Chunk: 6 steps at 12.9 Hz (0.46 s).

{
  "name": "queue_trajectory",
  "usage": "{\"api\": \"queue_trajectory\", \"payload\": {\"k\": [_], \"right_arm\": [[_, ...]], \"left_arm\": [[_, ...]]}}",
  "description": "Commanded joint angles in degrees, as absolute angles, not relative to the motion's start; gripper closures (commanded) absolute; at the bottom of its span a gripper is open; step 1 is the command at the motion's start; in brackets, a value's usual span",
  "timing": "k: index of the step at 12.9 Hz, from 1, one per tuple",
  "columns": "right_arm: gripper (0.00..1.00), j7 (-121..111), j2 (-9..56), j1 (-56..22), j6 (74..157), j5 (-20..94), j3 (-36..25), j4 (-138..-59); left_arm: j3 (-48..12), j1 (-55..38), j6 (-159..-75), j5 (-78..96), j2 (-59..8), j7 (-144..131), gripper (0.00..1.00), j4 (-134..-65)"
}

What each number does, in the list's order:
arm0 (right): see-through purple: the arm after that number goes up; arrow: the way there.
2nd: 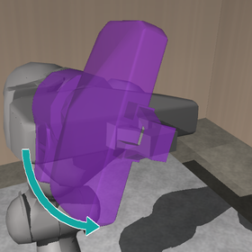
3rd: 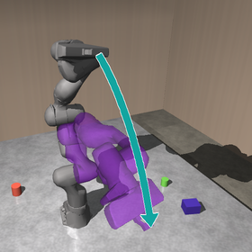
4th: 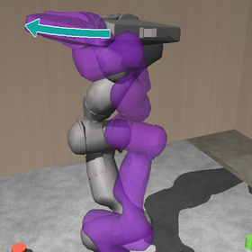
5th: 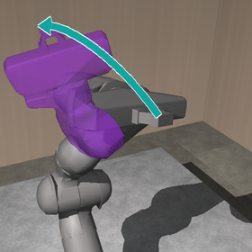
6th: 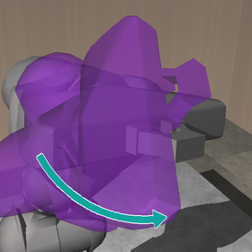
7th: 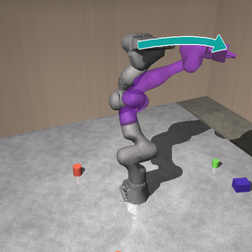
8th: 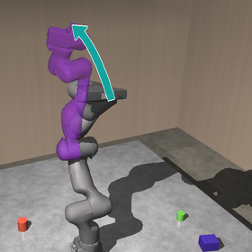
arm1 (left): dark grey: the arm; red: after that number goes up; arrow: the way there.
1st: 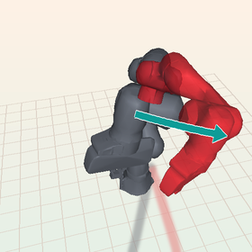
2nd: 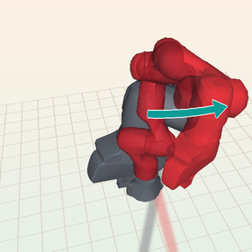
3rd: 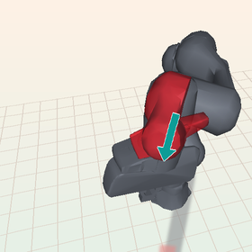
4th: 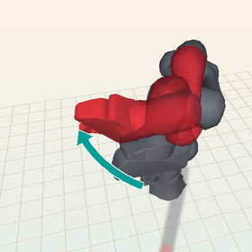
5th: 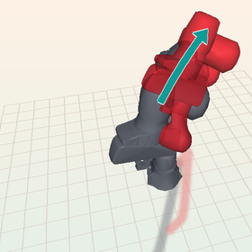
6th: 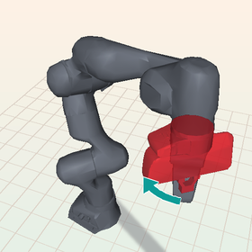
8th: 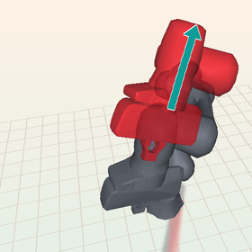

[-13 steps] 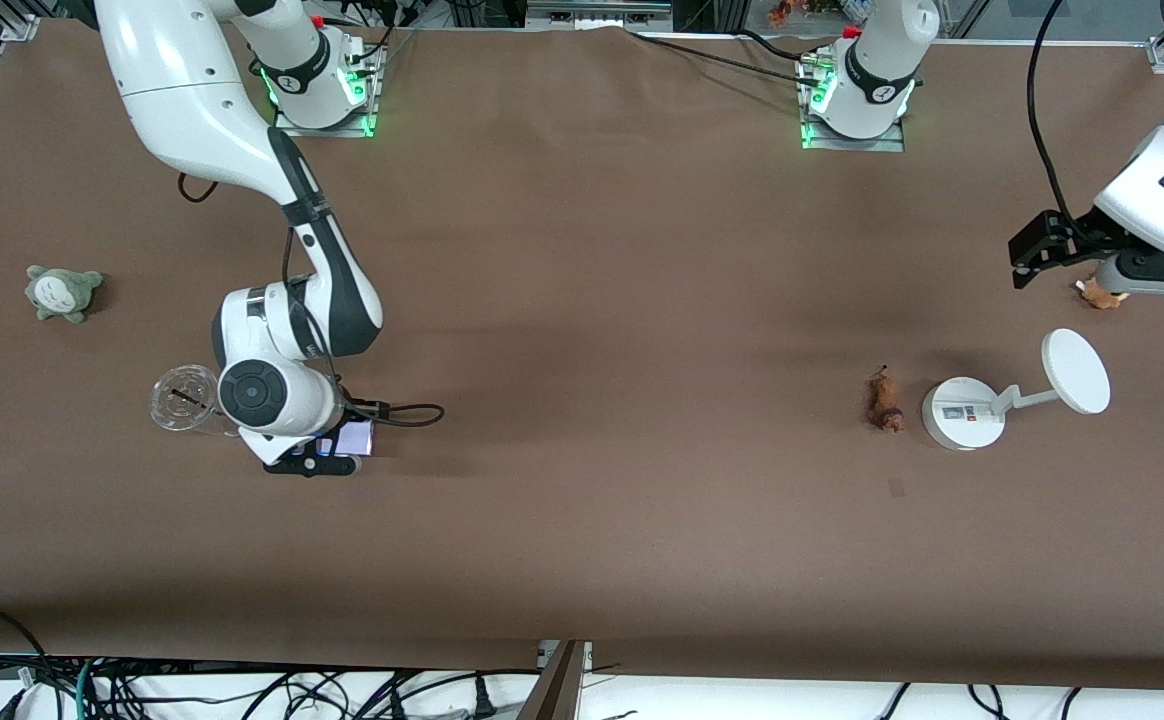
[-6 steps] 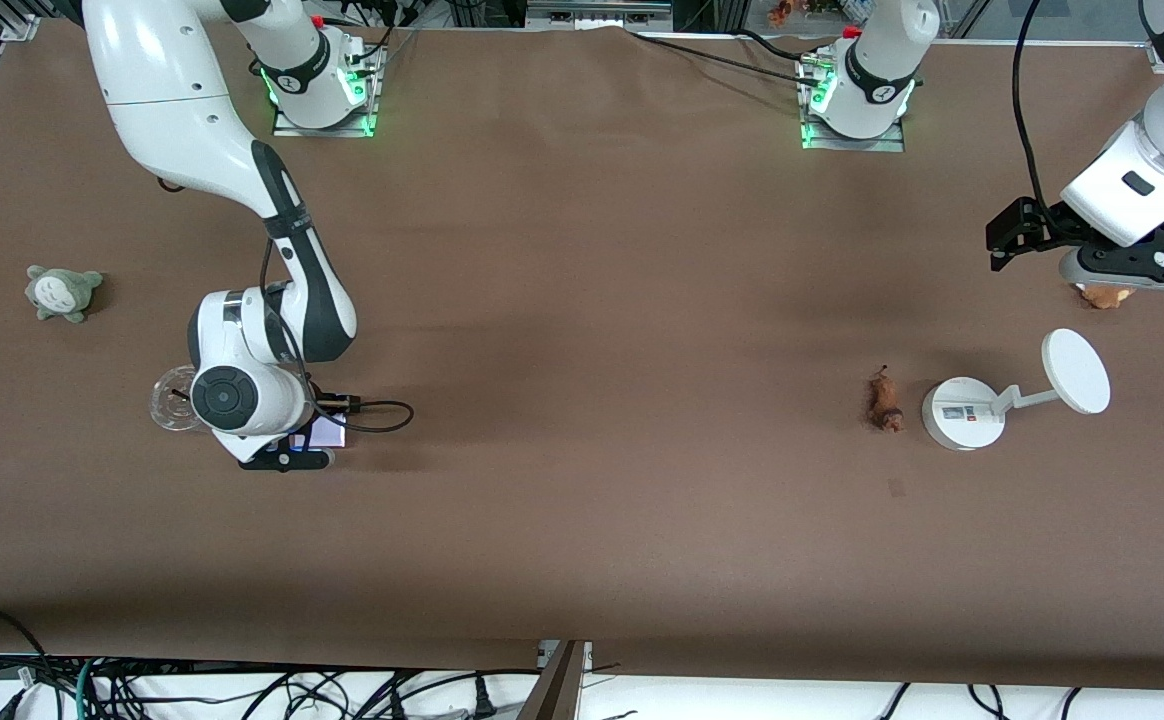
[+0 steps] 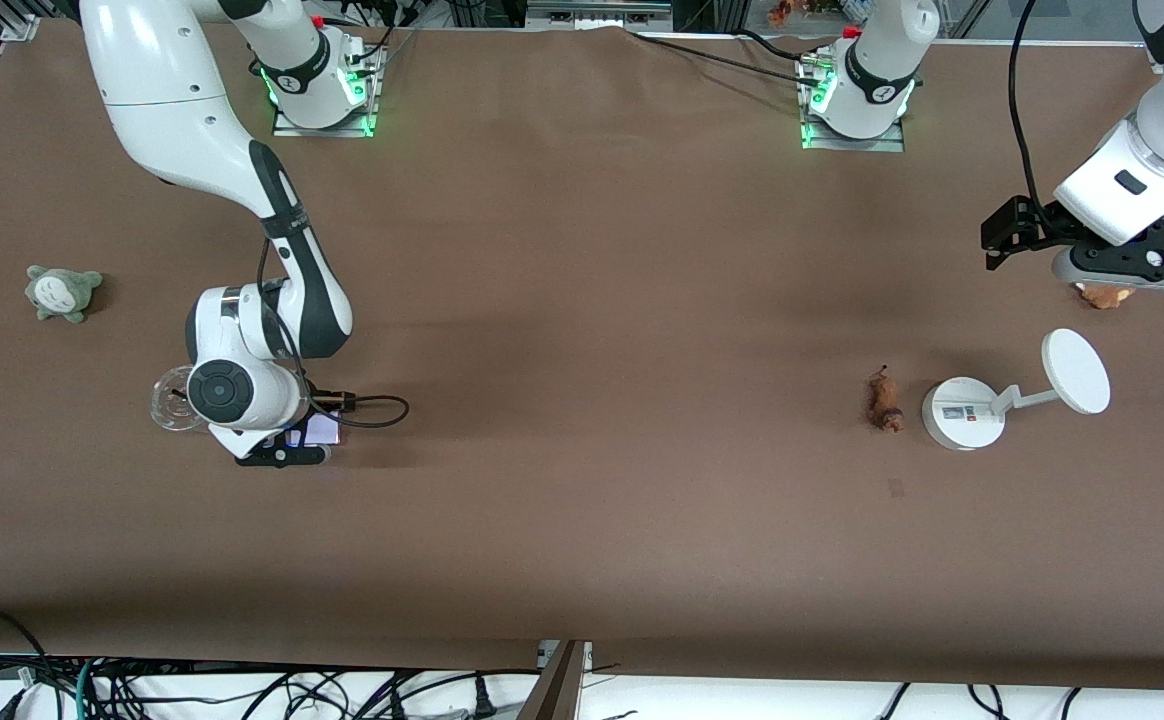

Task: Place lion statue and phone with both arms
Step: 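Lower the phone beside the glass cup and open the right gripper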

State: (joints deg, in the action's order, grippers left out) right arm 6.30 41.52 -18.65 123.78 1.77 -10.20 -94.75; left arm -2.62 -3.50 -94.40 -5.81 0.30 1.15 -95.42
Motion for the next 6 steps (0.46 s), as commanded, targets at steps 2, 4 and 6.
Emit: {"api": "queue_trajectory", "payload": {"k": [2, 4, 6], "right_arm": [[0.00, 3.08, 38.41, -18.54, 123.66, 1.85, -10.37, -96.07], [0.00, 3.07, 36.48, -18.63, 122.53, 1.50, -10.28, -94.31], [0.00, 3.08, 34.81, -18.81, 120.42, 1.41, -10.37, -92.04]], "left_arm": [[-2.72, -3.43, -93.43, -5.45, 0.70, 1.32, 0.00, -94.92], [-2.64, -3.25, -93.43, -5.45, 0.70, 1.41, 0.00, -94.92], [-2.72, -3.25, -93.43, -5.45, 0.70, 1.41, 0.00, -94.92]]}}
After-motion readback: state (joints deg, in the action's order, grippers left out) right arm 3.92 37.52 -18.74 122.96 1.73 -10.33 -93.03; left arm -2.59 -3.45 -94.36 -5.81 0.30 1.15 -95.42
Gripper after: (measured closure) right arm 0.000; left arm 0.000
